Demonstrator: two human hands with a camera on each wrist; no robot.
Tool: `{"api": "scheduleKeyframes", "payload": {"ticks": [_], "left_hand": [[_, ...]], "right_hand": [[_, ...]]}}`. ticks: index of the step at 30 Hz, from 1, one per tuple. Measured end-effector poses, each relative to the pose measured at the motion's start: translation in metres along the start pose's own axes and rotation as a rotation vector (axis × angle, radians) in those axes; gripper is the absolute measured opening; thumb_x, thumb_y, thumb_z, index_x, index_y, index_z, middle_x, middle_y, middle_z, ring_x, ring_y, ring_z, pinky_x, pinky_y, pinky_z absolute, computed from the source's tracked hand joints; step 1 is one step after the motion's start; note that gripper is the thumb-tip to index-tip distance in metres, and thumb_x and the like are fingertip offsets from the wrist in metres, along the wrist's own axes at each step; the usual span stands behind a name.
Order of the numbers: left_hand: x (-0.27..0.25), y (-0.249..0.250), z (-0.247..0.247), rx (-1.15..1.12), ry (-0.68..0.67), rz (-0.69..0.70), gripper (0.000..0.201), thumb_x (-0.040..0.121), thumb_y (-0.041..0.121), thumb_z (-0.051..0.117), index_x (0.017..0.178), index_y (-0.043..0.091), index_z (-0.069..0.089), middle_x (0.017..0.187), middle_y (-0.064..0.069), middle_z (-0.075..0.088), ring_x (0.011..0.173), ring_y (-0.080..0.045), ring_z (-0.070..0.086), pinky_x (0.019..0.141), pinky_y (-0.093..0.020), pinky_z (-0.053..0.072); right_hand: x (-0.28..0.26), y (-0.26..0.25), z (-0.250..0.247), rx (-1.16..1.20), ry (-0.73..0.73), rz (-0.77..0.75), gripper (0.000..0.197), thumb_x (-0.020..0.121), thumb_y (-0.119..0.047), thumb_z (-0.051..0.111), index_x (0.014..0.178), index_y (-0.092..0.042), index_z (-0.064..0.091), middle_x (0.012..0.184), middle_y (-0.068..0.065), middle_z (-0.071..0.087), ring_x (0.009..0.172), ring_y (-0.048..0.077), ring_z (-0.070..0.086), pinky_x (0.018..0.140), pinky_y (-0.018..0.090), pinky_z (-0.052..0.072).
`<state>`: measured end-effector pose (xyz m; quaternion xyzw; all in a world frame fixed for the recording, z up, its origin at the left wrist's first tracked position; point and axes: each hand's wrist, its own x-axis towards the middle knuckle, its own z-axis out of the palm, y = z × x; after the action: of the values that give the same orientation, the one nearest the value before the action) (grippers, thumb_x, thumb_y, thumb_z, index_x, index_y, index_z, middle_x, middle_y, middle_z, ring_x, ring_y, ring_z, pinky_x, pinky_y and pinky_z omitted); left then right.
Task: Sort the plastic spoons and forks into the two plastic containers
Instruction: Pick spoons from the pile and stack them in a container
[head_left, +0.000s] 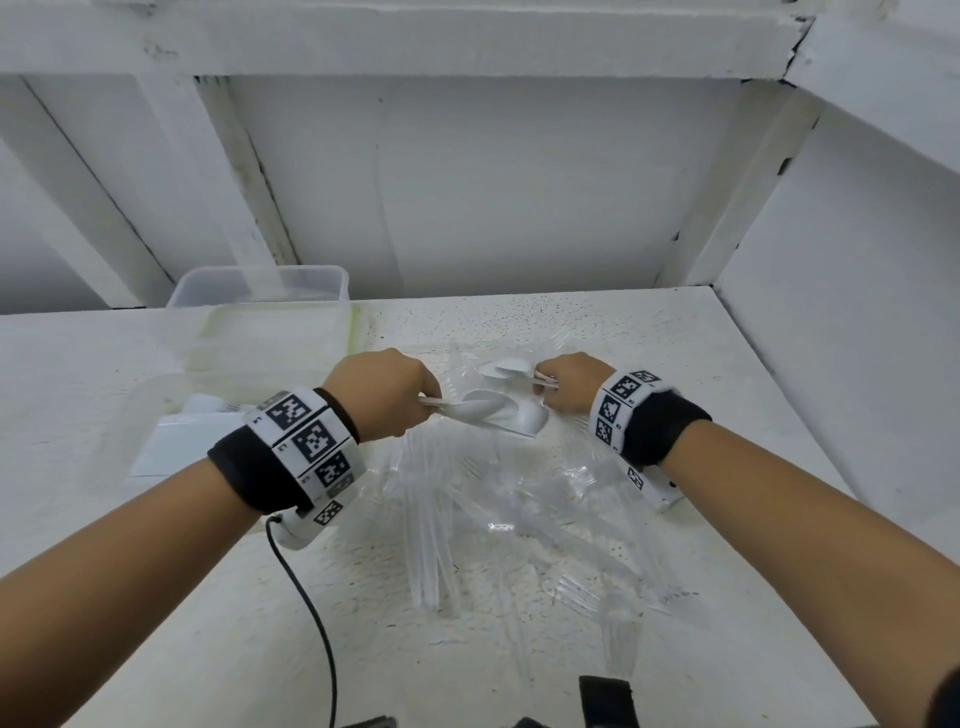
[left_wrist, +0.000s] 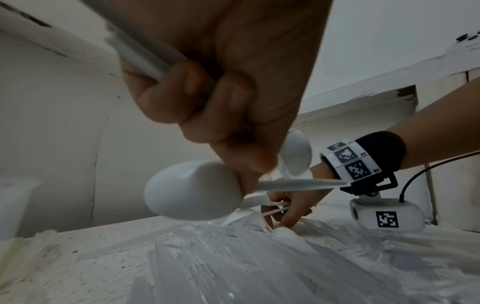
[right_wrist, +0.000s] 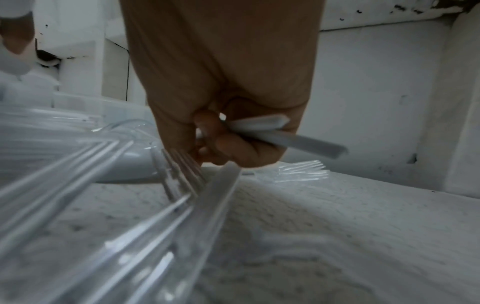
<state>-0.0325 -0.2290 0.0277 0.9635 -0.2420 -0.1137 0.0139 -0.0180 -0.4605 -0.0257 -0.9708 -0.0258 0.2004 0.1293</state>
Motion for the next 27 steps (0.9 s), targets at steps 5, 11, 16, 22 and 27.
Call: {"api": "scheduleKeyframes", "payload": {"ticks": [5, 11, 16, 22, 27], "left_hand": [[-0.005, -0.003, 0.003, -0.073, 0.022, 0.032, 0.018, 0.090, 0.021, 0.050, 0.103, 0.025, 0.062, 0.076, 0.010, 0.056, 0.076, -0.013, 0.049, 0.060, -0.024, 0.035], [-0.017, -0.009, 0.002, -0.357, 0.078, 0.018, 0.011, 0.093, 0.019, 0.047, 0.098, 0.025, 0.055, 0.081, 0.013, 0.057, 0.074, -0.014, 0.053, 0.060, -0.021, 0.033], [-0.019, -0.019, 0.008, -0.611, 0.214, -0.024, 0.010, 0.094, 0.018, 0.049, 0.091, 0.021, 0.057, 0.085, 0.019, 0.062, 0.081, -0.008, 0.052, 0.065, -0.015, 0.036], [-0.030, -0.015, 0.008, -0.996, 0.280, -0.152, 0.017, 0.090, 0.015, 0.057, 0.099, 0.016, 0.043, 0.084, 0.004, 0.071, 0.054, -0.007, 0.047, 0.045, -0.016, 0.033], [-0.041, -0.018, 0.001, -1.348, 0.287, -0.262, 0.027, 0.089, 0.013, 0.059, 0.115, 0.012, 0.051, 0.088, -0.002, 0.073, 0.039, -0.009, 0.024, 0.036, -0.017, 0.019]], "right_hand": [[-0.008, 0.006, 0.007, 0.007, -0.022, -0.056, 0.014, 0.088, -0.012, 0.053, 0.100, -0.011, 0.059, 0.105, 0.007, 0.063, 0.094, 0.022, 0.056, 0.080, 0.030, 0.044], [-0.017, 0.015, 0.011, 0.140, 0.049, -0.098, 0.005, 0.085, -0.014, 0.060, 0.088, -0.017, 0.058, 0.100, 0.005, 0.065, 0.095, 0.023, 0.059, 0.083, 0.031, 0.044], [-0.030, 0.009, 0.007, 0.412, 0.166, -0.138, 0.016, 0.086, -0.019, 0.066, 0.099, -0.011, 0.063, 0.093, -0.003, 0.060, 0.082, 0.010, 0.054, 0.066, 0.016, 0.040], [-0.045, -0.023, -0.007, 0.828, 0.312, -0.131, 0.012, 0.088, -0.023, 0.064, 0.097, -0.017, 0.059, 0.091, -0.007, 0.059, 0.059, 0.007, 0.046, 0.045, 0.018, 0.040], [-0.057, -0.065, -0.023, 1.344, 0.428, -0.165, 0.011, 0.093, -0.019, 0.055, 0.085, -0.012, 0.059, 0.067, -0.007, 0.056, 0.039, 0.004, 0.032, 0.037, 0.019, 0.031]]}}
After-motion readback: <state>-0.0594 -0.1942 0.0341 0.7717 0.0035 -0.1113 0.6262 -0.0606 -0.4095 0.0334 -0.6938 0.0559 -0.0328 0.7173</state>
